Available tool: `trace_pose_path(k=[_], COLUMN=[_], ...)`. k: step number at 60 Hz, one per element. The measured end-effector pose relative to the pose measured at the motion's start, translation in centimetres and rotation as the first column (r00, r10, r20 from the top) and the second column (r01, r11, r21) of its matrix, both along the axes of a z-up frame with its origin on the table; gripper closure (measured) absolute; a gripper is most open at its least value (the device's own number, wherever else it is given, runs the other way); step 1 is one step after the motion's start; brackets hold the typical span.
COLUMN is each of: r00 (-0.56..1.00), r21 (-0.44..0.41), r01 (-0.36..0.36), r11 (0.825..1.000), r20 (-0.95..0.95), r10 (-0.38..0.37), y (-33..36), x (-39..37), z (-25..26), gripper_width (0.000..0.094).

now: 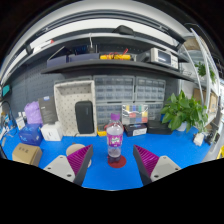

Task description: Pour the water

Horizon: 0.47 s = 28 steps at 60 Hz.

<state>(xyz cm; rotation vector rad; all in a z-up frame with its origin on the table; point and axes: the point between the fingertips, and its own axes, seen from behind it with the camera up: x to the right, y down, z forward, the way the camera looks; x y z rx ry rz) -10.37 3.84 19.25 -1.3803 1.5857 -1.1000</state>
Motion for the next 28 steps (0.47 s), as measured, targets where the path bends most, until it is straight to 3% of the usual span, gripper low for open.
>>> trace_pose_path(k=[12, 19, 28], r00=[0.998, 0.999, 0.999], r21=[-0.001, 0.002, -0.004], r01=[0.023, -0.012, -0.007], r11=[1.000, 1.000, 1.000], r20=[0.060, 0.051, 0.041], r10=[-0.023, 0.012, 0.007], y=[0.2, 0.8, 0.3], x=[-1.8, -2.6, -3.4], z=[4.3, 4.7, 4.3], gripper_width=[0.0114, 0.0114, 0.0114])
